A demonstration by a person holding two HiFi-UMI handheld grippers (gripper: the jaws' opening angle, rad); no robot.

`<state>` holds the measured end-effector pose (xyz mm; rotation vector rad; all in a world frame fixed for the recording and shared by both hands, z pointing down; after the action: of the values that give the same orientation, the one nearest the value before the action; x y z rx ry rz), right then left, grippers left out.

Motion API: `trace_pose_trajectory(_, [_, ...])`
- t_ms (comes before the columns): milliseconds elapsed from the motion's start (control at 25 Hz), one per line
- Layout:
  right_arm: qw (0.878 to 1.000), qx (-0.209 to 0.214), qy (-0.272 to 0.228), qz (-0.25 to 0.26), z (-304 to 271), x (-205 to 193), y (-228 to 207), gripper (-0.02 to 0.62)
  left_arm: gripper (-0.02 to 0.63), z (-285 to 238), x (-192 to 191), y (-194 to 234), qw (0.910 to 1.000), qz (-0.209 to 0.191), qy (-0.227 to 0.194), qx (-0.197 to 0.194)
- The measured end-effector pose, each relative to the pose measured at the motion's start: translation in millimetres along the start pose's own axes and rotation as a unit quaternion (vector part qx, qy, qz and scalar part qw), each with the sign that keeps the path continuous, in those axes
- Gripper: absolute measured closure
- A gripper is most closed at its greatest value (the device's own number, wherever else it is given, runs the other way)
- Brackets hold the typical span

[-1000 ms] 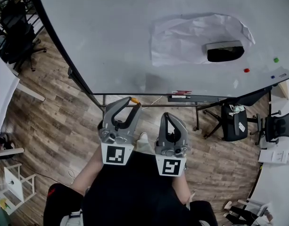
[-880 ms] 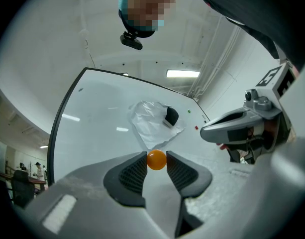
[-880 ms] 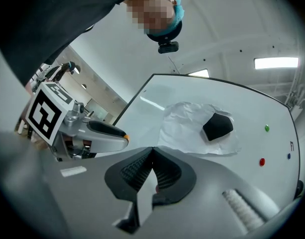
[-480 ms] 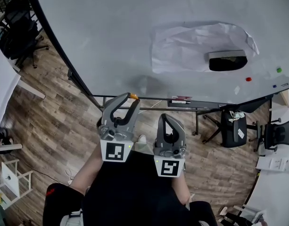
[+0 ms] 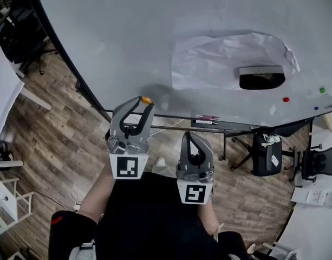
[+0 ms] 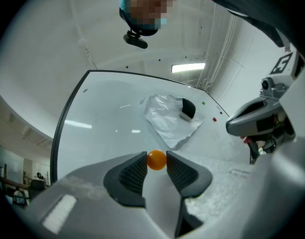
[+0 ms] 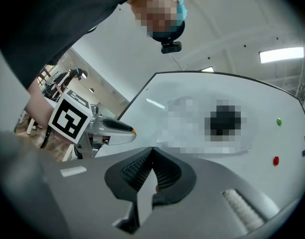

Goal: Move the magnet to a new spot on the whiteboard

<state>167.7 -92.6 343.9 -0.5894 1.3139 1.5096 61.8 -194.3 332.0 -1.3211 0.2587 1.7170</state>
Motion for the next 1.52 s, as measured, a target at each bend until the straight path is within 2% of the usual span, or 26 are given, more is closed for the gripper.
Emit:
trace_pose_trajectory(440, [0.999, 0.035, -0.011, -0.008, -13, -12, -9, 0.594, 0.477, -11, -11, 20, 0.9985, -0.031, 0.021, 0.041])
trace_pose_trajectory(840, [0.998, 0.059, -0.019, -0.019, -25, -22, -15, 0.594, 0.476, -18, -26, 33, 0.9957, -0.034, 0.04, 0.077])
trace_pose_trajectory(1520, [0.997, 0.069, -0.015, -0.031, -34, -32, -15, 0.592, 0.477, -22, -46, 38, 0.9939, -0.032, 0.069, 0.08])
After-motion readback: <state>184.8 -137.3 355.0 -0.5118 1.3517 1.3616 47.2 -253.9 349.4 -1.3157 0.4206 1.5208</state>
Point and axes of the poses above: the fingertips, and each gripper's own axes: z backward along the fingers, y to its left, x out of its top, the point moved 3 cm from there along z, backward along the fingers, and after that the axes turned 4 degrees about -y, right-handed, at the moved point
